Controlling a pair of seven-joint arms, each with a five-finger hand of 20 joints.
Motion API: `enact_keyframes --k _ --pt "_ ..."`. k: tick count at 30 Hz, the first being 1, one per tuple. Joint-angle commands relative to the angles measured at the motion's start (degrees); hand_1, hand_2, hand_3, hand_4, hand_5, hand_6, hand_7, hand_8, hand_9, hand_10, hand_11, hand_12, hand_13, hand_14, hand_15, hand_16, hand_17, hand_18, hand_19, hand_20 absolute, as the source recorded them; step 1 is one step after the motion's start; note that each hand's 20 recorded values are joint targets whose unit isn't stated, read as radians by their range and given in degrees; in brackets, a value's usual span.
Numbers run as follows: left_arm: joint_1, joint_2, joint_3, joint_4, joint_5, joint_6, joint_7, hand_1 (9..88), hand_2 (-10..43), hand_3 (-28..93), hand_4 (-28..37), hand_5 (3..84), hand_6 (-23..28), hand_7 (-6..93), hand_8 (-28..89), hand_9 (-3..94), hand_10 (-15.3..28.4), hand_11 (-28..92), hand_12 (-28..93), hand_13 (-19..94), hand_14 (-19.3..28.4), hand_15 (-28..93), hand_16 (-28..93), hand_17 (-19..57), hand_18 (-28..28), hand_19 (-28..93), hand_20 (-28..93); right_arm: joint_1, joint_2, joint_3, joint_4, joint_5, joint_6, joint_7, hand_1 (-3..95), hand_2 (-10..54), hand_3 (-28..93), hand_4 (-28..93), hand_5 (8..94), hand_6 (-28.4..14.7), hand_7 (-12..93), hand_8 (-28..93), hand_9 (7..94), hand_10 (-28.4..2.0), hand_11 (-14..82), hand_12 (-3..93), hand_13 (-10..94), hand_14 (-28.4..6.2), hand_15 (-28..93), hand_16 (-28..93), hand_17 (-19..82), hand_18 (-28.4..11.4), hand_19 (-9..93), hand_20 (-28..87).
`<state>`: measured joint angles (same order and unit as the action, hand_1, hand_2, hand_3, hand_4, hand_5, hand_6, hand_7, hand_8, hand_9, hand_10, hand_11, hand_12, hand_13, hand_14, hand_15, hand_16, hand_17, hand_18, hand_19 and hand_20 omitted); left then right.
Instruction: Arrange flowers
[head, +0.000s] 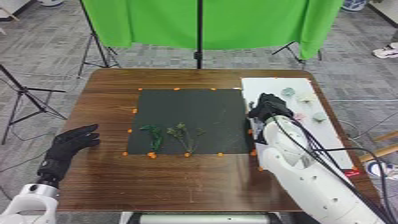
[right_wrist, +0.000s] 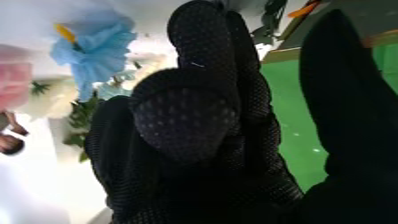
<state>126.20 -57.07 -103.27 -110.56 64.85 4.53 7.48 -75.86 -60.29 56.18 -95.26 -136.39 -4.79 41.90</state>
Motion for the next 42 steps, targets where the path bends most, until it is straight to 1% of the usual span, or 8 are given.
enact_keyframes --k 1,2,3,4,13,24,33,42 --pt "0.4 -0.73 0.06 0.00 0.13 -0.81 -0.61 32.2 4.0 66 -17.5 47.4 5.1 13.9 -7 46.8 14.0 22 13 41 19.3 28 0 9.7 14.8 23 27 -2.5 -2.0 -2.4 1.5 -1.2 0.4 -0.9 56.5 -9.5 32 6 75.8 -6.6 26 9 87.5 -14.4 34.8 29.1 94 -1.1 55 27 68 -9.9 92 45" --pt "0.5 -0.78 -0.02 -0.05 0.12 -0.73 -0.62 32.3 4.0 66 -17.6 47.4 5.1 13.9 -7 46.8 14.0 22 13 41 19.3 27 0 9.7 14.8 23 27 -2.6 -2.1 -2.5 1.6 -1.0 0.3 -0.9 74.6 -9.5 -8 32 75.0 -6.6 27 19 87.5 -14.0 34.0 31.7 94 -1.1 55 27 69 -9.3 91 46" --pt "0.4 -0.79 -0.03 -0.06 0.12 -0.65 -0.72 32.3 4.1 66 -17.8 47.4 5.0 13.9 -7 46.8 14.0 22 13 41 19.3 28 0 9.7 14.8 23 27 -2.7 -2.3 -2.4 1.8 -1.0 0.3 -1.1 81.2 -9.5 -21 41 74.7 -6.5 28 22 87.5 -13.6 33.4 33.5 94 -1.1 55 27 69 -9.1 91 46" --pt "0.4 -0.79 -0.03 -0.08 0.13 -0.57 -0.71 32.3 4.1 66 -17.8 47.5 5.0 13.9 -7 46.8 14.0 22 13 41 19.3 28 0 9.8 14.8 23 27 -2.7 -2.4 -2.3 1.9 -1.1 0.3 -1.3 85.3 -9.5 -27 47 74.5 -6.4 29 23 88.4 -12.8 30.8 37.3 94 -1.0 55 27 69 -9.0 92 45" --pt "1.0 -1.08 -0.25 -0.35 0.09 -0.37 -0.76 32.3 4.3 66 -18.2 47.8 5.0 14.1 -7 47.1 14.0 22 13 41 19.5 28 0 9.7 14.8 23 27 -3.3 -2.2 -1.2 1.4 3.1 5.7 -2.2 91.4 -9.5 -28 56 76.2 -5.4 36 21 91.4 -11.0 30.4 42.4 94 0.3 60 26 71 -8.1 91 44" --pt "1.0 -0.77 -0.29 -0.43 0.18 -0.38 -1.16 32.4 4.2 66 -18.4 48.2 5.4 13.5 -6 47.2 14.1 22 13 41 19.8 28 0 9.6 14.8 23 27 -4.9 -1.6 5.2 -9.8 16.9 18.0 -3.8 91.7 -9.5 -28 59 76.2 -5.6 39 20 91.4 -10.6 35.0 39.3 94 1.4 64 23 74 -7.1 91 44" --pt "1.5 -0.55 -0.71 -0.72 0.13 -0.34 -1.36 32.6 4.2 67 -18.4 48.2 5.6 13.3 -6 46.8 14.2 21 13 40 19.9 28 -1 9.6 14.8 23 27 -10.1 -2.8 7.4 -16.4 21.8 20.2 -5.5 91.5 -9.5 -28 60 76.0 -6.0 39 20 91.3 -10.7 36.5 38.0 94 1.6 64 22 75 -6.7 91 44" --pt "1.3 -0.31 -0.75 -0.60 0.26 -0.94 -1.82 32.6 3.9 67 -18.3 48.2 5.4 13.4 -6 46.7 14.2 22 13 40 19.8 28 -1 9.5 14.8 23 26 -15.1 -6.1 4.5 -17.2 17.2 18.4 -5.9 91.6 -9.5 -28 60 76.0 -6.1 40 19 91.4 -10.7 37.2 37.1 94 1.8 65 21 75 -6.1 91 43"
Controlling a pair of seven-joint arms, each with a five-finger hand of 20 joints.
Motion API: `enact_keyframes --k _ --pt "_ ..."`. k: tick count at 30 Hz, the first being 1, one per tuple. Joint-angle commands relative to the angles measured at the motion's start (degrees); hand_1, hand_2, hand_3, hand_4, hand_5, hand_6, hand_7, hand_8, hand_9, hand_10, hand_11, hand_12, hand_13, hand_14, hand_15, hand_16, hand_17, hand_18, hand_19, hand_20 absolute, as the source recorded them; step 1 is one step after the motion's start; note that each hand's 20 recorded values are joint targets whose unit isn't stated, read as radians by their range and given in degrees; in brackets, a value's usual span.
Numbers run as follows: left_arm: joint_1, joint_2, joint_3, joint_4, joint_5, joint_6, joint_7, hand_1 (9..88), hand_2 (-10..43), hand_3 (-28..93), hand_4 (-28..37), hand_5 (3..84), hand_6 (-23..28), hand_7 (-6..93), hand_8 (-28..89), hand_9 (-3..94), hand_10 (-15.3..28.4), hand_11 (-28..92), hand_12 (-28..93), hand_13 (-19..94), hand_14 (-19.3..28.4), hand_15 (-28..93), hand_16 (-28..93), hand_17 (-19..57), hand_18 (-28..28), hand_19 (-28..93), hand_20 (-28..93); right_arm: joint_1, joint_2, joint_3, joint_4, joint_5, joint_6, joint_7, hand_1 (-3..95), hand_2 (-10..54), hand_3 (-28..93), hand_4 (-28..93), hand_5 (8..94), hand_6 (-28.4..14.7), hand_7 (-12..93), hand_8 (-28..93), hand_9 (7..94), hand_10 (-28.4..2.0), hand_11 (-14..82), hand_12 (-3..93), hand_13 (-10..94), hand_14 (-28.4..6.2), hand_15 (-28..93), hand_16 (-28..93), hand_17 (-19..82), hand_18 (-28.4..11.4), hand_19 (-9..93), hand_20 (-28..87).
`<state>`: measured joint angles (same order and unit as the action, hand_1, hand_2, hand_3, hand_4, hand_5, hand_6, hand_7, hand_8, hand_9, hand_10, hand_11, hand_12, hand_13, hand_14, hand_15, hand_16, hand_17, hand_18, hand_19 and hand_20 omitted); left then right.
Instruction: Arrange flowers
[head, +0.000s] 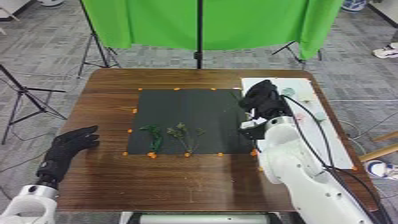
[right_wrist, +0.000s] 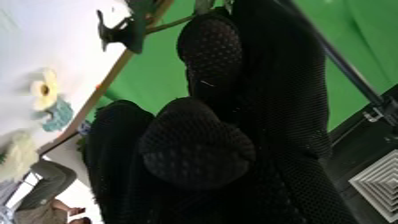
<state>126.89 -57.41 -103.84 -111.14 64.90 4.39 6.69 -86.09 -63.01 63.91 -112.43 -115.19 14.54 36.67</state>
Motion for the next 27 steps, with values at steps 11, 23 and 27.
enact_keyframes --k 11,23,27 --pt "0.4 0.20 0.03 -0.02 0.30 -1.21 -1.15 32.6 3.5 68 -18.6 48.2 5.3 13.7 -6 46.8 14.1 22 13 40 19.6 28 -1 9.5 14.7 23 26 -5.6 -6.3 -5.8 1.9 -3.7 -2.6 -0.9 91.6 -9.5 -28 60 75.8 -6.3 40 19 91.2 -10.8 37.6 36.3 94 1.8 64 20 76 -5.6 90 43" --pt "0.3 -0.15 -0.02 0.08 0.29 -1.21 -0.79 32.6 3.3 68 -19.0 48.4 5.4 13.5 -6 46.9 14.1 22 13 40 19.6 28 -1 9.4 14.8 23 26 -6.3 -7.0 -6.1 2.0 -1.9 -4.0 -1.3 90.9 -9.5 -28 60 74.6 -6.3 42 18 91.2 -10.8 37.3 35.9 94 1.9 64 20 76 -5.0 89 43" --pt "0.4 -0.11 -0.05 0.06 0.26 -1.13 -0.85 32.6 3.3 68 -19.0 48.3 5.3 13.6 -6 46.9 14.0 22 13 40 19.6 28 -1 9.4 14.7 23 26 -6.1 -7.1 -6.3 2.2 -1.4 -4.4 -1.1 89.8 -9.5 -28 61 73.6 -5.9 43 18 91.2 -11.0 37.2 35.6 94 1.7 63 20 76 -4.9 89 43"
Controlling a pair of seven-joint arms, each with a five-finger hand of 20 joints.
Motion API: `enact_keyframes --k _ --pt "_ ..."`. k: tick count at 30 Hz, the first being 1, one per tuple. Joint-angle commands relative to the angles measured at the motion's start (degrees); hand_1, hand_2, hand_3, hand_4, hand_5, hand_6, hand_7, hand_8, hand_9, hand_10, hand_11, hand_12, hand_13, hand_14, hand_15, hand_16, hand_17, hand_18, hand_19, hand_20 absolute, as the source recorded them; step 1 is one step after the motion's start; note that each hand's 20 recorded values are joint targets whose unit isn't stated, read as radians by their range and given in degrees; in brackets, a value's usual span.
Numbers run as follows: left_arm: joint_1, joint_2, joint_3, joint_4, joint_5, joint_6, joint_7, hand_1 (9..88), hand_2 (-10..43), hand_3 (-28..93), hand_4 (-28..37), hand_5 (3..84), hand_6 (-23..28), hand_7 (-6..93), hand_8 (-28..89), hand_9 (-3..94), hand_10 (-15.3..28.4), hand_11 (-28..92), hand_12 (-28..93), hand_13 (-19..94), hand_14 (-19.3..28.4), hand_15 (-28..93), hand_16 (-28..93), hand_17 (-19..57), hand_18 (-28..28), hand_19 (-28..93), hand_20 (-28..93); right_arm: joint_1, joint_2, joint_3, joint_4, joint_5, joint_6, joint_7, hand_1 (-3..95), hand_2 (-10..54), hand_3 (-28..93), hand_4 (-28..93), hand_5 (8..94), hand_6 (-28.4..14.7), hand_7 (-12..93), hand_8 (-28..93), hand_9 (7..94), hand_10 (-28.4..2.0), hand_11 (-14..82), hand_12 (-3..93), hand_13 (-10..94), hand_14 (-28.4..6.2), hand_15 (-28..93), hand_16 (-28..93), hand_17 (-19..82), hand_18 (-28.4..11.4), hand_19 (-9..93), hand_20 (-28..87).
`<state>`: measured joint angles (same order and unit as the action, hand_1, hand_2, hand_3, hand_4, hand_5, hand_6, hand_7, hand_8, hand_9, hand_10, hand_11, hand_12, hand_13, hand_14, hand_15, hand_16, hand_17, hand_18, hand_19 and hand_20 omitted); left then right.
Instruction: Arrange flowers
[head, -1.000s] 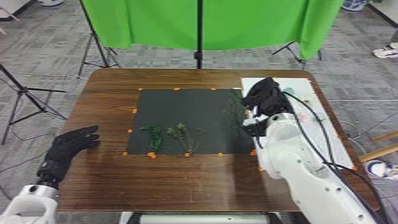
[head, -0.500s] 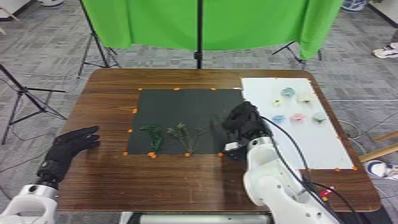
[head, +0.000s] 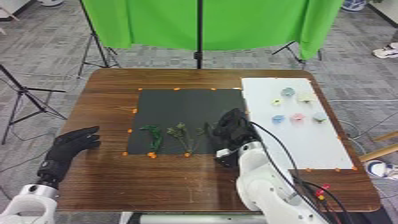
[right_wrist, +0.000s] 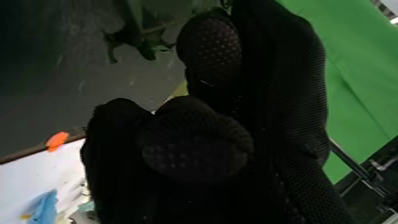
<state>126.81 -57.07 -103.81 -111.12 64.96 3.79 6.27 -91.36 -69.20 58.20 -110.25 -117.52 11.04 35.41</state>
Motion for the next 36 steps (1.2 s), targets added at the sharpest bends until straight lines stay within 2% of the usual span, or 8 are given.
enact_keyframes --k 1,15,36 --pt "0.4 -0.51 -0.07 0.09 0.25 -0.62 -0.41 32.6 3.3 68 -19.0 48.3 5.3 13.5 -6 46.9 14.0 22 13 40 19.6 28 -1 9.4 14.7 23 26 -0.8 -0.9 -0.7 0.2 1.1 -0.6 0.3 89.7 -9.5 -28 61 73.5 -5.9 43 18 91.2 -11.0 37.2 35.4 94 1.7 63 20 76 -4.8 89 43" --pt "0.2 -0.57 0.25 0.17 0.25 -0.61 -0.35 32.6 3.3 68 -19.2 48.5 5.3 13.4 -6 47.0 14.1 22 13 40 19.7 28 -1 9.2 14.8 23 26 0.4 -1.7 -1.2 3.0 2.6 1.2 0.3 89.3 -9.5 -28 58 73.7 -5.8 44 16 91.9 -11.9 36.5 31.7 94 1.1 62 20 76 -4.5 88 42" --pt "0.5 -0.56 0.07 -0.02 0.17 -0.93 -0.71 32.7 3.8 67 -18.7 48.2 5.3 13.3 -6 46.9 14.1 21 13 40 19.7 28 -1 9.2 14.9 23 26 -1.1 -1.0 1.5 1.3 1.6 0.8 -2.3 84.7 -9.5 -28 55 73.5 -5.6 42 17 91.0 -12.6 39.6 25.7 94 0.5 61 20 75 -5.7 88 43"
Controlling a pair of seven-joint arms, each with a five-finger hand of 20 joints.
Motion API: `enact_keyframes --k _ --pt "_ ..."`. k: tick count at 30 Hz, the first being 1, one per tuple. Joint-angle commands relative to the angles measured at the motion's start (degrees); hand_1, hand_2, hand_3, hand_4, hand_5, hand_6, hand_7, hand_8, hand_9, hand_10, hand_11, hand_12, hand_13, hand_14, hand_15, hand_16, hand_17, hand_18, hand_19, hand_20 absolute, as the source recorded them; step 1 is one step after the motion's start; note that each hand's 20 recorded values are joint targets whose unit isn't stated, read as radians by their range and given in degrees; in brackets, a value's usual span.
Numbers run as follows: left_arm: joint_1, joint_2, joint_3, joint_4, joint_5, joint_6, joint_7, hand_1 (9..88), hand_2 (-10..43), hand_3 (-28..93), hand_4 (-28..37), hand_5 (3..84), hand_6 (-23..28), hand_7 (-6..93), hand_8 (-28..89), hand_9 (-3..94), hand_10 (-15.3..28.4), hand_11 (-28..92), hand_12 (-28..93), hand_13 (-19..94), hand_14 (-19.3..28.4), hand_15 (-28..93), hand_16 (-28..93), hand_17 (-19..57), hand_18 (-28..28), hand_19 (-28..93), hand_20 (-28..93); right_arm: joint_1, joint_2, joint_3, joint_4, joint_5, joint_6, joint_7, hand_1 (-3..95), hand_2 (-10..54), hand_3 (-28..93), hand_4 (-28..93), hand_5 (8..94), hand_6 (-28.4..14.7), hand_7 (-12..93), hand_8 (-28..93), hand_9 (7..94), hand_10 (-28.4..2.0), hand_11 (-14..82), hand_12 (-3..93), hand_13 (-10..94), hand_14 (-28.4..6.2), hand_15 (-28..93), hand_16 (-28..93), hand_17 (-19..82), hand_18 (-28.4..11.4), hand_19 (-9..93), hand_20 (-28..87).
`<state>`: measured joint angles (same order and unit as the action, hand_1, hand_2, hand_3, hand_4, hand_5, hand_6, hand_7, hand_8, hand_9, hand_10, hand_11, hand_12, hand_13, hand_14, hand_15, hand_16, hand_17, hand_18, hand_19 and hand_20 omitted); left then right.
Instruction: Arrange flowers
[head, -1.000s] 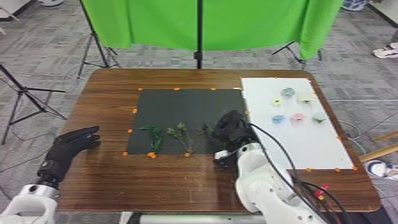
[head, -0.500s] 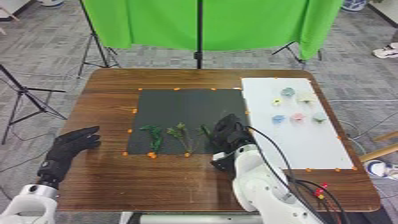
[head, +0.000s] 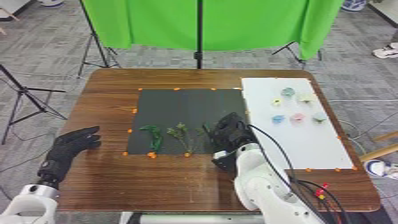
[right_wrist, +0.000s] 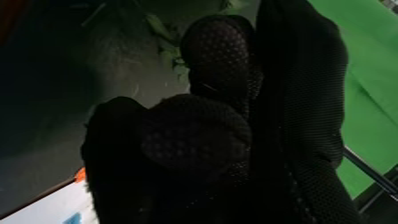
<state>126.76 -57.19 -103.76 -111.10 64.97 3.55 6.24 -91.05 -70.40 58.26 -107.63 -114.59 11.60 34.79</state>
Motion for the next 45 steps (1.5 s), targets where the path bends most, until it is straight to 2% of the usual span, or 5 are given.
enact_keyframes --k 1,9,12,14,45 --pt "0.6 -0.46 0.02 -0.09 0.16 -0.64 -0.69 32.7 3.9 67 -18.7 48.2 5.4 13.3 -6 46.9 14.1 21 13 40 19.7 28 -1 9.2 14.9 23 26 -1.7 0.3 2.0 -1.7 -1.6 0.4 -2.1 84.7 -9.5 -28 55 73.5 -5.5 42 17 90.9 -12.6 39.7 25.7 94 0.4 61 20 75 -5.9 88 43" --pt "0.3 -0.02 -0.08 0.03 0.13 -0.80 -0.95 32.7 4.3 66 -18.6 48.0 5.4 13.3 -6 46.8 14.2 21 13 40 19.7 28 -1 9.1 14.9 23 26 -0.5 8.2 9.2 -6.5 -12.4 -1.0 -1.9 79.1 -9.5 -27 54 71.2 -4.6 32 17 85.0 -12.5 34.1 30.0 94 -2.4 53 30 67 -11.2 93 46" --pt "0.6 0.19 -0.35 -0.11 0.18 -0.81 -1.02 32.7 4.4 66 -18.5 47.8 5.4 13.4 -6 46.8 14.2 21 13 40 19.7 28 -1 9.2 14.9 23 26 -0.8 11.2 13.2 -7.9 -15.6 -7.4 -0.4 47.6 -9.5 53 -3 70.1 -4.8 24 14 79.9 -13.5 30.3 27.5 92 -3.8 51 35 63 -12.9 93 48" --pt "0.5 0.20 -0.36 -0.05 0.10 -0.77 -0.93 32.7 4.4 66 -18.4 47.8 5.3 13.4 -6 46.7 14.2 21 13 40 19.6 28 -1 9.2 14.9 23 26 -0.8 12.7 14.2 -7.0 -17.3 -7.3 0.3 39.9 -9.5 63 -8 66.1 -3.1 21 -3 74.8 -15.9 25.5 25.9 88 -5.6 52 35 60 -14.2 93 48" --pt "0.5 -0.84 0.17 -0.18 0.25 -0.74 -0.06 32.8 5.2 65 -17.6 47.2 5.2 13.5 -7 46.3 14.2 22 13 41 19.3 28 0 9.5 14.8 23 27 3.8 14.5 9.4 6.1 -18.6 -16.5 5.4 42.0 -9.5 67 -9 56.6 0.2 13 -7 70.7 -16.5 18.9 22.9 89 -3.9 51 33 59 -14.5 93 46"
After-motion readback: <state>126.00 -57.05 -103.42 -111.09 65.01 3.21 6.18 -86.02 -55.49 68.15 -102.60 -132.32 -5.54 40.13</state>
